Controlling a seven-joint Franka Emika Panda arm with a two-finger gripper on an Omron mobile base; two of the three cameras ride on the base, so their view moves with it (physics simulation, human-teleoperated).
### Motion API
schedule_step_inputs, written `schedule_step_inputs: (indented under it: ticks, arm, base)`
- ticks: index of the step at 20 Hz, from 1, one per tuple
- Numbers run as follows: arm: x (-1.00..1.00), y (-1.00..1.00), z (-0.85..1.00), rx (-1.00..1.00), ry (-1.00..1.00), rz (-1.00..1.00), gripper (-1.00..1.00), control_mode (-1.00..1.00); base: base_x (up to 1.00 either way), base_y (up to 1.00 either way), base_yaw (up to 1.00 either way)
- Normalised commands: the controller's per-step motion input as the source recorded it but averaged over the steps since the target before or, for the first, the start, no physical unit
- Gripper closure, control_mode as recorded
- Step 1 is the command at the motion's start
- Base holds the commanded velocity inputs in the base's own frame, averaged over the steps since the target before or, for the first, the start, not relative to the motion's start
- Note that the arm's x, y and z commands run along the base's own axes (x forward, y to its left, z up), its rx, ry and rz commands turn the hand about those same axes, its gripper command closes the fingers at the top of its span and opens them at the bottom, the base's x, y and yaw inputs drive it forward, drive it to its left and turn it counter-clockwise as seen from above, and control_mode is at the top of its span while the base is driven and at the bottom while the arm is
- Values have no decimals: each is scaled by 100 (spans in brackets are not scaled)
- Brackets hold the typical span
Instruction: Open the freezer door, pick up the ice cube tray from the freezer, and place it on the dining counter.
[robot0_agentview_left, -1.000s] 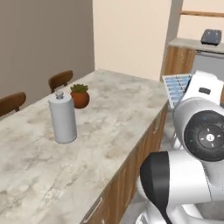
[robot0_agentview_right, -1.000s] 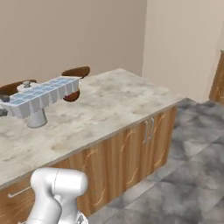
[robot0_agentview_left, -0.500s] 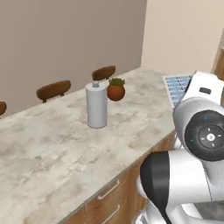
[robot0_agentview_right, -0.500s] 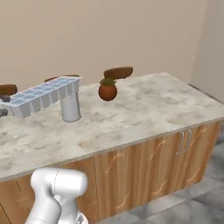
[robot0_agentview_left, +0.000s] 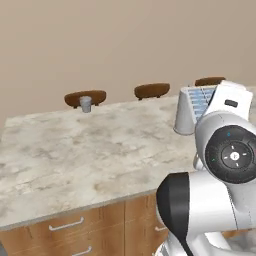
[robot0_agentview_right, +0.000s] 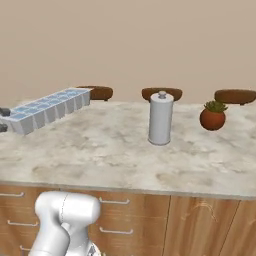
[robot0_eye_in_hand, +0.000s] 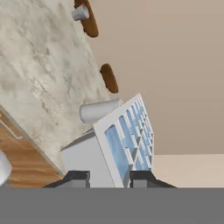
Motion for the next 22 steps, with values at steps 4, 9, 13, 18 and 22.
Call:
schedule_step_inputs:
  ticks: [4, 9, 13, 18, 22]
  arm:
    - [0, 0, 0, 0, 0, 0, 100, 100]
    - [0, 0, 0, 0, 0, 0, 100, 100]
    - [0, 0, 0, 0, 0, 0, 100, 100]
    - [0, 0, 0, 0, 0, 0, 100, 100]
    - [0, 0, 0, 0, 0, 0, 100, 100]
  base:
    - [-15, 44, 66]
    - [12, 32, 26]
    - [43, 3, 1]
    - [48, 0, -9]
    - [41, 0, -11]
